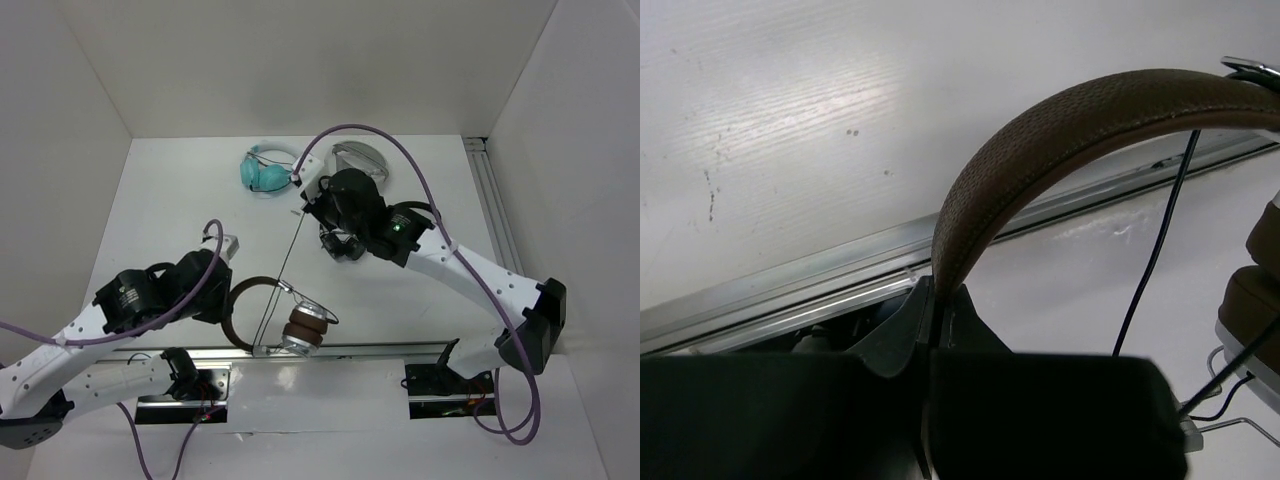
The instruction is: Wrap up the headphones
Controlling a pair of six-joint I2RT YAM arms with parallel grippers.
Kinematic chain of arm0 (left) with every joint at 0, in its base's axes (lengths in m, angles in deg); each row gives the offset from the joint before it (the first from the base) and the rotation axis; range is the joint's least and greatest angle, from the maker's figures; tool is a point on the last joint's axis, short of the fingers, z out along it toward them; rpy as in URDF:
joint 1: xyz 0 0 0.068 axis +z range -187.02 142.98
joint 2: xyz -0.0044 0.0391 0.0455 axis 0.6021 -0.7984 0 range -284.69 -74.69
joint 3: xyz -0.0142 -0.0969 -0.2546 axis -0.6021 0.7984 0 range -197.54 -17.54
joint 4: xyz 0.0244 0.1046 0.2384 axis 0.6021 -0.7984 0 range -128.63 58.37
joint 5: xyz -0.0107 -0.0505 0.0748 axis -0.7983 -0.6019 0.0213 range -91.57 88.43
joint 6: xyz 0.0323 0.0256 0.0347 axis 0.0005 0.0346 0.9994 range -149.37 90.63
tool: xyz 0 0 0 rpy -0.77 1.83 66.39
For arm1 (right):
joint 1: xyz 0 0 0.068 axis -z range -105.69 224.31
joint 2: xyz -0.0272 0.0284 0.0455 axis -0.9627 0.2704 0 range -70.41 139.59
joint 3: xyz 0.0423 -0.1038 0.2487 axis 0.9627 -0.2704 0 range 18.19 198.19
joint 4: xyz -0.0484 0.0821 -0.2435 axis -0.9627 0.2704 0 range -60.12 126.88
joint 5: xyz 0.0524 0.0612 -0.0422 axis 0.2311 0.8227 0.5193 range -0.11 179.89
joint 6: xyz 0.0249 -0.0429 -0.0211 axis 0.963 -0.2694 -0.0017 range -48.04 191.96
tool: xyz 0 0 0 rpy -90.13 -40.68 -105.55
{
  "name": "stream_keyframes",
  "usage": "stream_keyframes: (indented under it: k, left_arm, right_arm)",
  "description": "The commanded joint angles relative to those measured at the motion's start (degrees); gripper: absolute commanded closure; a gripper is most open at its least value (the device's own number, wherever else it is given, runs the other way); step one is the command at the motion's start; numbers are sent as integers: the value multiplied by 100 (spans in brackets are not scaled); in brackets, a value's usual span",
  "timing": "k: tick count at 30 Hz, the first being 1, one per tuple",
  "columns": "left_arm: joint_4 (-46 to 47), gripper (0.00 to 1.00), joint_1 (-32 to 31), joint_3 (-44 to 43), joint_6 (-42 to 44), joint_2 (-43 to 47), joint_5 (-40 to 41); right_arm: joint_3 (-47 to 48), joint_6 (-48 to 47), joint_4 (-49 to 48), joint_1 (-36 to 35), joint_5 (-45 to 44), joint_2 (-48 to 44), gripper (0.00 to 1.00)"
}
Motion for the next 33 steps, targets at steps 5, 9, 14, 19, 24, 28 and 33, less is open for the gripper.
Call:
stream_keyframes:
  k: [5, 9, 14, 19, 24, 28, 33]
  left_arm:
    - [348, 100, -53, -724, 170, 347, -530]
    - [621, 100, -53, -918, 494, 347, -1039]
    - [691, 100, -53, -1094, 425, 286, -849]
    - [507, 100, -53, -1647, -67, 338, -40]
    - [322, 100, -53, -1858, -655, 277, 515]
    - [436, 100, -53, -1911, -1024, 400, 866]
    - [498, 100, -53, -1964, -1534, 505, 1541]
  right_arm:
    - [-678, 587, -1221, 597, 1732, 223, 100]
    - [-872, 711, -1581, 597, 2242, 382, 100]
    - [-1513, 1088, -2240, 597, 2988, 58, 100]
    - [-2758, 1791, -3706, 597, 3911, -320, 100]
    - [-4317, 2986, -6735, 466, 3825, -322, 98]
    - [-4468, 3532, -7644, 466, 3965, 450, 98]
    - [-4493, 4419, -9243, 317, 4361, 1593, 97]
